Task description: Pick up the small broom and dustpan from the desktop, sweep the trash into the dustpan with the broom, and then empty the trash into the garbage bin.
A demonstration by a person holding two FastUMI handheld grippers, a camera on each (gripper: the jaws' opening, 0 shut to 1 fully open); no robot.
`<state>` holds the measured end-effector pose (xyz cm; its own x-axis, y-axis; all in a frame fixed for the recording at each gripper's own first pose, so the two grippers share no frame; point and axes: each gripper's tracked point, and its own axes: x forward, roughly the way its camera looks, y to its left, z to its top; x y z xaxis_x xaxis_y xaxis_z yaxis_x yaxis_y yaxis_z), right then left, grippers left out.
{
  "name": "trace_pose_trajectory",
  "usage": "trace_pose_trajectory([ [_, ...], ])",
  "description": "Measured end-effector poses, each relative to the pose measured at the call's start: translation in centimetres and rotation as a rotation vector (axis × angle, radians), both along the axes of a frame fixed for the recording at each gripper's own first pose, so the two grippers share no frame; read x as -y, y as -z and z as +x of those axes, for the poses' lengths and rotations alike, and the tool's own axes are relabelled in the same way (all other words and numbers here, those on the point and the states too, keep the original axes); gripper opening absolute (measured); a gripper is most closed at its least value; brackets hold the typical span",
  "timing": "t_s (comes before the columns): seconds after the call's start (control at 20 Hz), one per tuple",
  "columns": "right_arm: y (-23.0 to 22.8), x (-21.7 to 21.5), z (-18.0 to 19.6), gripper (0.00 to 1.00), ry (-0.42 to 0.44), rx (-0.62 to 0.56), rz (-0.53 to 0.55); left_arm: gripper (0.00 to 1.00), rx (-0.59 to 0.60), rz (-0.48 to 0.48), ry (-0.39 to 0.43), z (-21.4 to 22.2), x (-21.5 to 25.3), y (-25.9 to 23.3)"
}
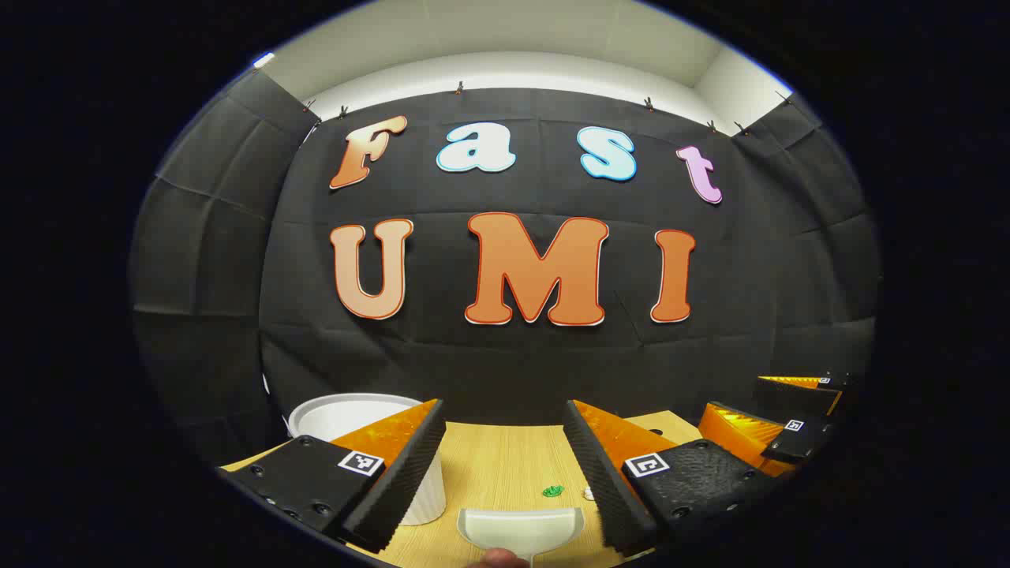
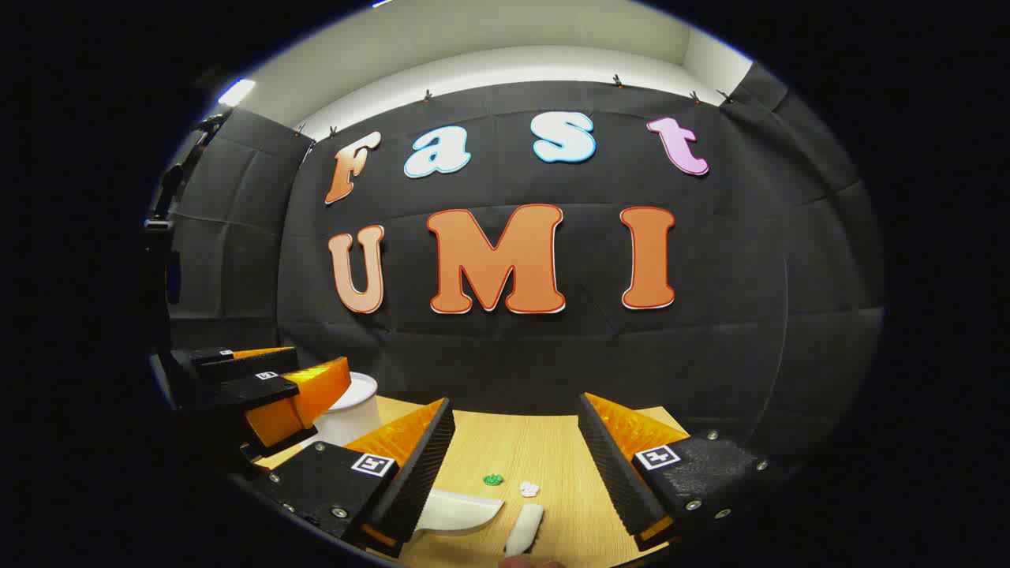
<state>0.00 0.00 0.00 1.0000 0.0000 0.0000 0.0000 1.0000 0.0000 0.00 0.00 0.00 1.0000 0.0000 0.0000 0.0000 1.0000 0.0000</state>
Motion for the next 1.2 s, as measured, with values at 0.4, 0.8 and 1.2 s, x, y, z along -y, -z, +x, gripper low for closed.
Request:
trace_pose_trajectory([
  [0.4,0.9,1.1,0.3,0.95,0.064,-0.029,0.008,0.95,-0.022,0.010,0.004,-0.2,0.5,1.3],
  [0.8,1.0,1.0,0.3,0.95,0.061,-0.034,0.031,0.95,-0.035,0.021,0.005,-0.1,0.6,1.8],
  [1.2,0.9,1.5,0.6,0.95,0.069,-0.021,0.038,0.95,-0.036,0.015,0.001,0.2,0.4,1.9],
])
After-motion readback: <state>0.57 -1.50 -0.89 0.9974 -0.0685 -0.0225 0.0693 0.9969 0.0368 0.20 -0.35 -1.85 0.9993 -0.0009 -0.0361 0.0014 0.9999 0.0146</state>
